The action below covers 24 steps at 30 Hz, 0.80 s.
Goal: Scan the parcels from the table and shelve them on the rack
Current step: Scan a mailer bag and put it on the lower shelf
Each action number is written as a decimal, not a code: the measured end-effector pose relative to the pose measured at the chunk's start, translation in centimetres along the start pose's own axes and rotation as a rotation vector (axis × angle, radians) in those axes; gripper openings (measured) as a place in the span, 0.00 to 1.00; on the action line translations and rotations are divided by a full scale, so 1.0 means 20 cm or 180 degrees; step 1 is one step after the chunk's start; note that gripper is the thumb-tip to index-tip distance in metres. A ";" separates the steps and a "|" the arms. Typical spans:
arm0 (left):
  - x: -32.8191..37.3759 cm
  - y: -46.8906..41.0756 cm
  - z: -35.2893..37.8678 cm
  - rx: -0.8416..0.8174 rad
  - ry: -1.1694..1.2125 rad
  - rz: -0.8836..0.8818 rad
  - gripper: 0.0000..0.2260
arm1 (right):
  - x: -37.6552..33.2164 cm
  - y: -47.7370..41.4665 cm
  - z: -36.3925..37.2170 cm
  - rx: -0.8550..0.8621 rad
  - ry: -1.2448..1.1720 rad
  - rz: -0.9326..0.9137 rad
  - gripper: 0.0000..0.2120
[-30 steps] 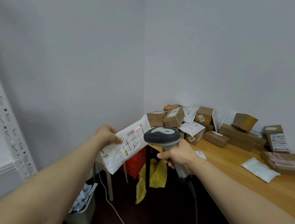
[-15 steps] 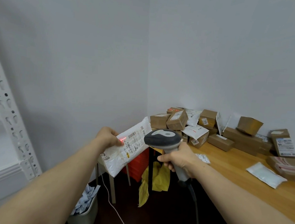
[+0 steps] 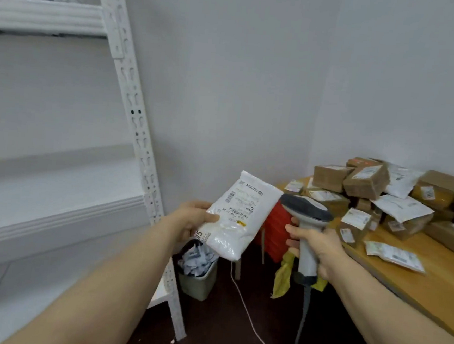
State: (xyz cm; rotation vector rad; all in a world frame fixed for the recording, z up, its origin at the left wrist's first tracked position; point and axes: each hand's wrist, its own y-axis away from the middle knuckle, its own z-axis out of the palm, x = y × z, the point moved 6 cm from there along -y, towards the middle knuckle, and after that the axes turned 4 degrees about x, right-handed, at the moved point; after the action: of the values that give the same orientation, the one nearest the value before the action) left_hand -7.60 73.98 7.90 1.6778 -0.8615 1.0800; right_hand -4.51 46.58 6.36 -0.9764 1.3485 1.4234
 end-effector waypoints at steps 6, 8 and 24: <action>-0.38 0.20 -0.32 0.0037 0.0579 -0.0418 0.16 | 0.31 0.15 0.47 -0.0779 0.0242 0.0326 0.13; -0.50 0.28 -0.39 -0.0320 0.0775 -0.0666 0.16 | 0.39 0.22 0.65 -0.1078 0.0393 0.0393 0.13; -1.34 0.32 -1.48 0.1104 0.0235 -0.1660 0.10 | 1.02 0.46 1.57 -0.1345 0.1015 0.0979 0.14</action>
State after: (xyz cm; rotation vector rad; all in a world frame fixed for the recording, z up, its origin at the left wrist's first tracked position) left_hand -31.11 101.70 -9.50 1.9840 -0.1640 0.9475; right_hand -17.48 80.02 -8.00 -1.3584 1.5069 1.8977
